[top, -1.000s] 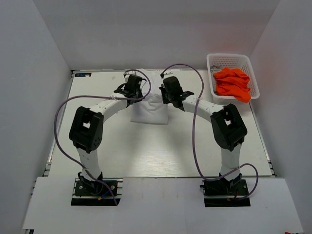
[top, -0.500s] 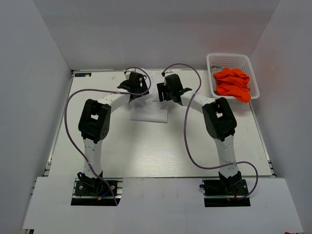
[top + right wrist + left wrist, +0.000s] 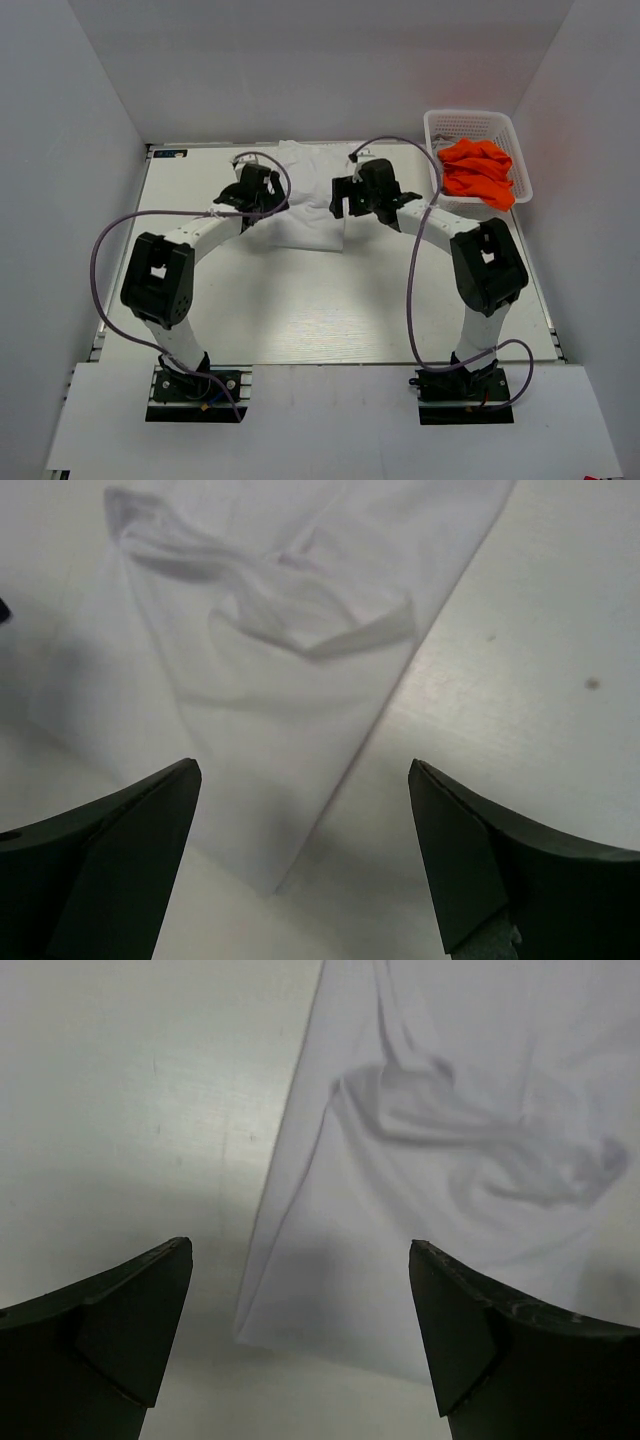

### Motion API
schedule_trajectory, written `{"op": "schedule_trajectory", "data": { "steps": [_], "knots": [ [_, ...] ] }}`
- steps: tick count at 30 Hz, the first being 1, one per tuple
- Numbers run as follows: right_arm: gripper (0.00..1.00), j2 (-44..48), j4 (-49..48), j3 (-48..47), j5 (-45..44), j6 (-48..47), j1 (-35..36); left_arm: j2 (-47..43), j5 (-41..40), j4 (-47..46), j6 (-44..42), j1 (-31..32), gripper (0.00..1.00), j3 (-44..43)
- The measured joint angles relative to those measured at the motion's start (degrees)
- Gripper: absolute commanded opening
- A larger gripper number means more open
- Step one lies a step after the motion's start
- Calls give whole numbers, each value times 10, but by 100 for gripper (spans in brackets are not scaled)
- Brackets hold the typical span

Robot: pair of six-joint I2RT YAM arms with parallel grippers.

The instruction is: Fold and stack the t-shirts

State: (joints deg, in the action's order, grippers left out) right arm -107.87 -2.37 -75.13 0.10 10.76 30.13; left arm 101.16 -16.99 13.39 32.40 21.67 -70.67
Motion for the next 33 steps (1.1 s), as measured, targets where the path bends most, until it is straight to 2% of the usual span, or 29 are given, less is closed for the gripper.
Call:
{"op": "schedule_trajectory", "data": {
  "steps": [6,10,16,20,21,22,24,25,28,33],
  "knots": [
    [90,31,7,98,82,56,3,-35,53,5,3,10,99,128],
    [88,31,16,141,124,84,6,-35,66,11,6,12,88,160],
    [76,8,8,133,169,97,6,-20,74,-19,6,3,70,156],
    [68,-10,3,117,176,99,6,0,77,-38,6,1,51,142],
    [64,-14,2,113,177,100,6,5,81,-47,5,0,46,141],
    [50,-19,0,108,177,99,6,9,85,-53,4,0,41,139],
    [32,-30,-2,101,176,97,6,19,95,-65,5,0,8,133],
    [17,-37,-2,98,175,100,6,25,101,-67,5,-1,0,131],
    [0,-45,1,94,178,103,5,36,115,-71,0,-1,0,118],
    [0,-27,60,92,179,89,5,14,132,-55,1,6,0,135]
  ]
}}
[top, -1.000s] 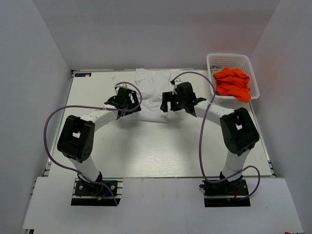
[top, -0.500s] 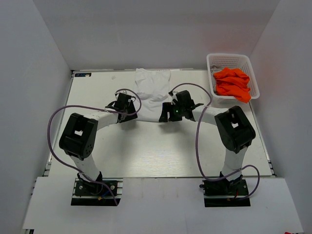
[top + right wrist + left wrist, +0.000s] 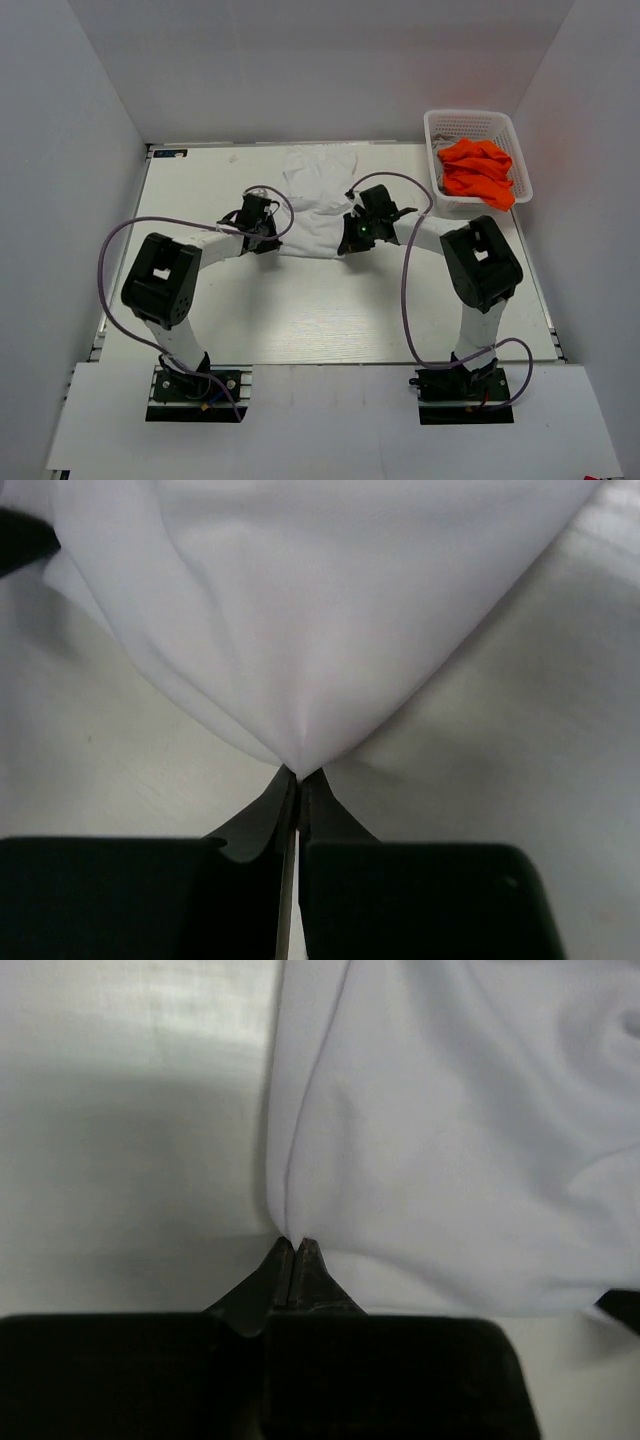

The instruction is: Fold and stack the t-shirts

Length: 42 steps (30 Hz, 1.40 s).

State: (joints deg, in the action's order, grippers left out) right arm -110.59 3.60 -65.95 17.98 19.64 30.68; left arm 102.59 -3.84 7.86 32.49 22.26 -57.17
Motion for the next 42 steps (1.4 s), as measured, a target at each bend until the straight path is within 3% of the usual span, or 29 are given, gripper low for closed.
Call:
{"op": "schedule_trajectory", "data": {
  "steps": [7,13,18,31,42],
  "knots": [
    [0,150,144,18,23,-38,2,-190,77,104,25,30,0,117],
    [0,265,260,9,59,-74,2,-368,138,182,27,43,0,116],
    [0,308,319,-20,93,-97,1,-428,165,223,27,45,0,89],
    [0,279,317,-55,170,-104,-31,-427,118,217,54,42,0,73],
    [0,169,284,-108,230,-89,-100,-273,-6,178,88,38,0,-47]
  ]
}}
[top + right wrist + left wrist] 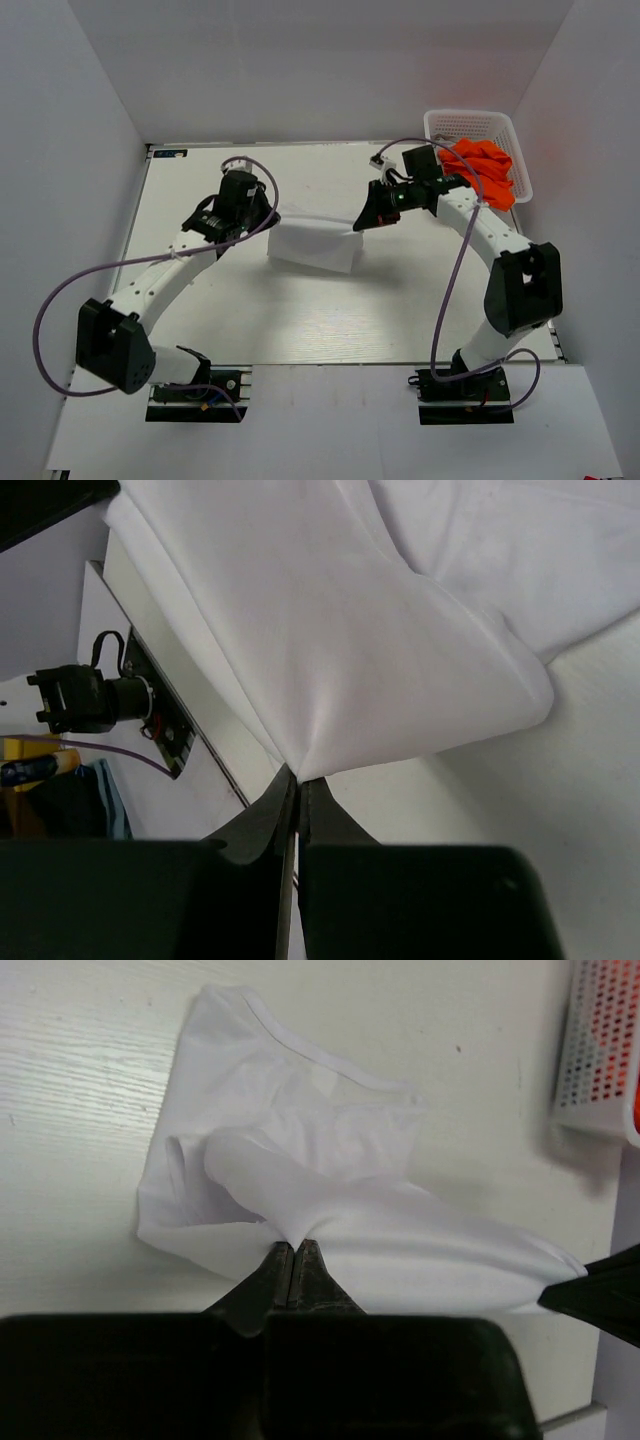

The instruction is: Fold and stack the t-shirts

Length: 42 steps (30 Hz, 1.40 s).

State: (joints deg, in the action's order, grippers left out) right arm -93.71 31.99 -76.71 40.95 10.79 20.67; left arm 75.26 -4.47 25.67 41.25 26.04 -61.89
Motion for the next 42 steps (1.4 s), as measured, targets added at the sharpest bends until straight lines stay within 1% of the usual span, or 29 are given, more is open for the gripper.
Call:
{"op": "schedule_trajectory", "data": {
  "steps": [6,11,19,23,24,25,26,27,28,29,30,31,35,37,42],
  "knots": [
    [0,-100,-6,-80,42,-1,-23,96,-56,-7,2,-4,0,-71],
    [0,-166,-5,-127,74,2,-39,190,-80,-13,3,-14,0,-148],
    [0,-282,-12,-212,99,15,-70,381,-70,-8,5,-41,0,-289],
    [0,-348,-17,-264,98,24,-81,452,-55,-8,5,-50,0,-339],
    [0,-364,-20,-274,98,26,-84,466,-51,-9,5,-51,2,-348],
    [2,-379,-20,-283,98,28,-86,477,-48,-8,5,-52,11,-355],
    [13,-392,-20,-290,97,30,-88,482,-45,-8,2,-53,23,-358],
    [19,-403,-19,-297,95,34,-90,491,-42,-8,-2,-54,40,-362],
    [26,-415,-18,-303,91,35,-90,495,-39,-9,-5,-54,77,-362],
    [33,-424,-16,-308,85,35,-91,496,-38,-8,-10,-55,91,-362],
    [68,-429,-15,-311,80,38,-92,497,-38,-9,-12,-57,100,-362],
    [90,-432,-10,-313,72,40,-93,497,-38,-10,-16,-59,100,-362],
    [90,-425,-4,-322,43,31,-94,493,-38,-19,-37,-66,100,-362],
    [90,-401,-7,-306,20,30,-94,480,-37,-24,-52,-69,100,-353],
    [90,-258,-37,-166,-14,33,-93,396,-33,-34,-107,-63,100,-262]
  ]
}}
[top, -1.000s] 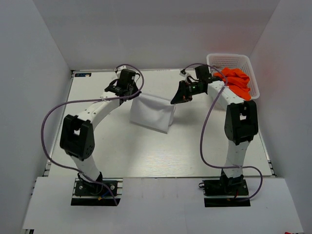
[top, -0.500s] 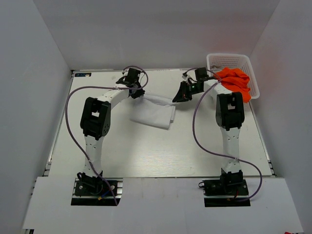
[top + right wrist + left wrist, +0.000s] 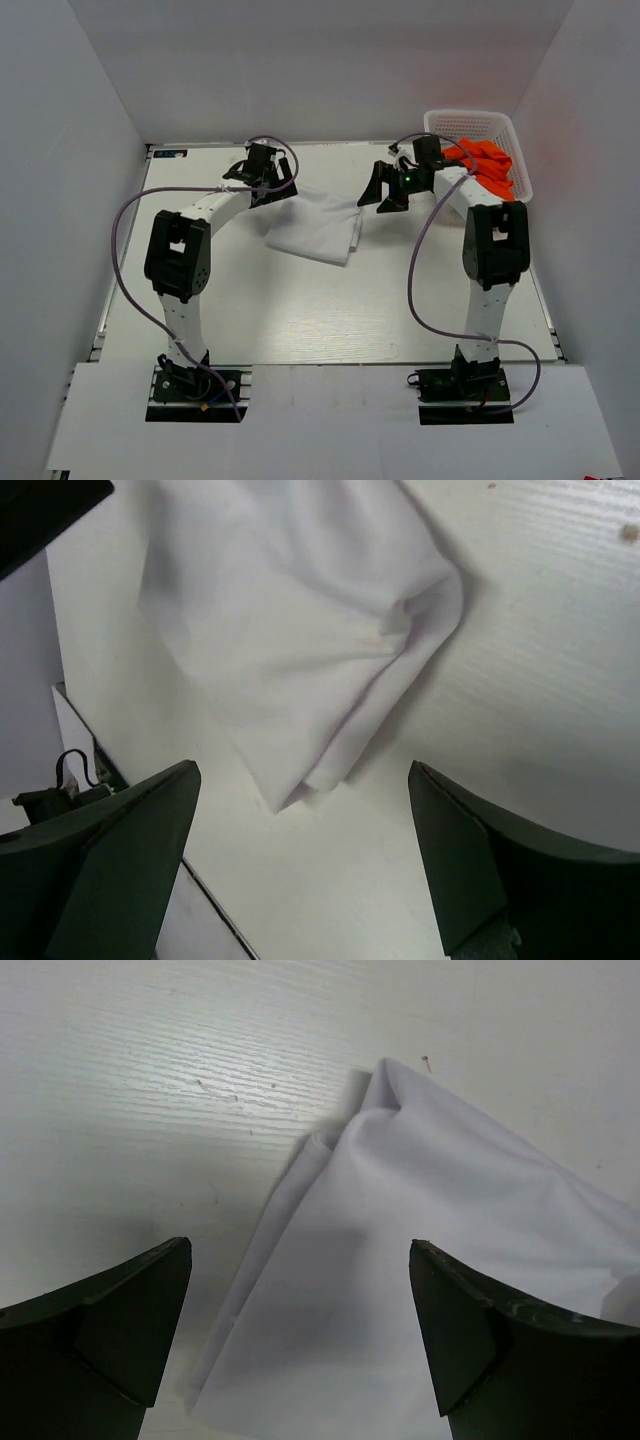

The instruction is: Fold and stack the t-shirts

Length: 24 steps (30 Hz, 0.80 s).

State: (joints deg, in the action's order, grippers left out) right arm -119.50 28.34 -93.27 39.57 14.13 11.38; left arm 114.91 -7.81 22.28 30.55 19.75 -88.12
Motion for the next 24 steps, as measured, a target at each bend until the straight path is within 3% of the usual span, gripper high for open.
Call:
{"op": "schedule_trajectory", "data": {
  "steps": [5,8,16,19,20,23,24],
  "knots": [
    [90,94,-34,87,-24,4,5,-50,25,-19,-52,5,100,78],
    [90,110,-43,119,-34,5,9,-45,46,-19,-80,6,88,94],
    [90,122,-45,163,-57,2,10,-8,81,0,-103,6,73,78],
    [90,143,-45,177,-63,1,9,20,87,7,-111,7,56,58],
    [90,152,-45,181,-66,0,9,30,87,12,-114,8,42,50],
    [90,176,-46,187,-75,-3,7,46,80,30,-118,9,16,27],
    [90,185,-46,189,-80,-6,7,48,75,35,-118,9,0,24]
  ]
}}
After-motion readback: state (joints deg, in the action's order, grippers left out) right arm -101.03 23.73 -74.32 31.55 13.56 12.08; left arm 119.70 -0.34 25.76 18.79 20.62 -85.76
